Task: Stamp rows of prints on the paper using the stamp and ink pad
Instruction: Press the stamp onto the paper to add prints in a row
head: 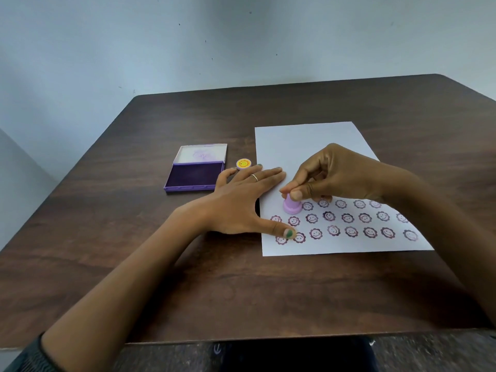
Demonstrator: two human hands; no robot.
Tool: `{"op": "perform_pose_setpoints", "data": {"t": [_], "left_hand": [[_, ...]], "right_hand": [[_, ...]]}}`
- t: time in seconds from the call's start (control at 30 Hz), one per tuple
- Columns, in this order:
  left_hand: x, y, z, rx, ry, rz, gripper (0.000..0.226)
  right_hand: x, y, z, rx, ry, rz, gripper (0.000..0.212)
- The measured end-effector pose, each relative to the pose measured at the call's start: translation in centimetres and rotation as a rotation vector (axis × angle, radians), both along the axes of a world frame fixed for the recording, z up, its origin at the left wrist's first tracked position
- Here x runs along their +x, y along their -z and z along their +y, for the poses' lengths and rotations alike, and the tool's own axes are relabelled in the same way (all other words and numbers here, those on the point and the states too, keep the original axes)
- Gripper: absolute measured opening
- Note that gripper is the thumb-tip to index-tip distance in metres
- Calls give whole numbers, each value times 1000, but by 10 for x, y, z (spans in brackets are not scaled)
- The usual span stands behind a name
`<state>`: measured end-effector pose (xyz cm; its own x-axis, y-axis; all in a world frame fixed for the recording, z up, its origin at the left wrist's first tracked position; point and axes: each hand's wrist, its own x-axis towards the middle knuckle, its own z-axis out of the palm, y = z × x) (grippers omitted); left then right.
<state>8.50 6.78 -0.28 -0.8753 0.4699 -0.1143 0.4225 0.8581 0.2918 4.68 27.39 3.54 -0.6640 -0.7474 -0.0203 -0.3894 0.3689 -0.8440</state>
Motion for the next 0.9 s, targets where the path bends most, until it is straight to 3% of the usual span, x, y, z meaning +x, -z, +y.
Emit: {"op": "perform_pose_setpoints", "data": {"t": [0.2,0.33,0.53,0.9], "left_hand": [[0,-1,0,-2,1,-9,106],[0,0,0,6,1,-9,105],[0,0,0,10,1,-9,106],[0,-1,0,-2,3,-6,105]], "right_hand": [[2,-1,0,8,29,-2,31],[9,-1,0,0,71,104,31],[16,-5,-3,94,96,220,17],[26,1,-1,85,171,285,21]]}}
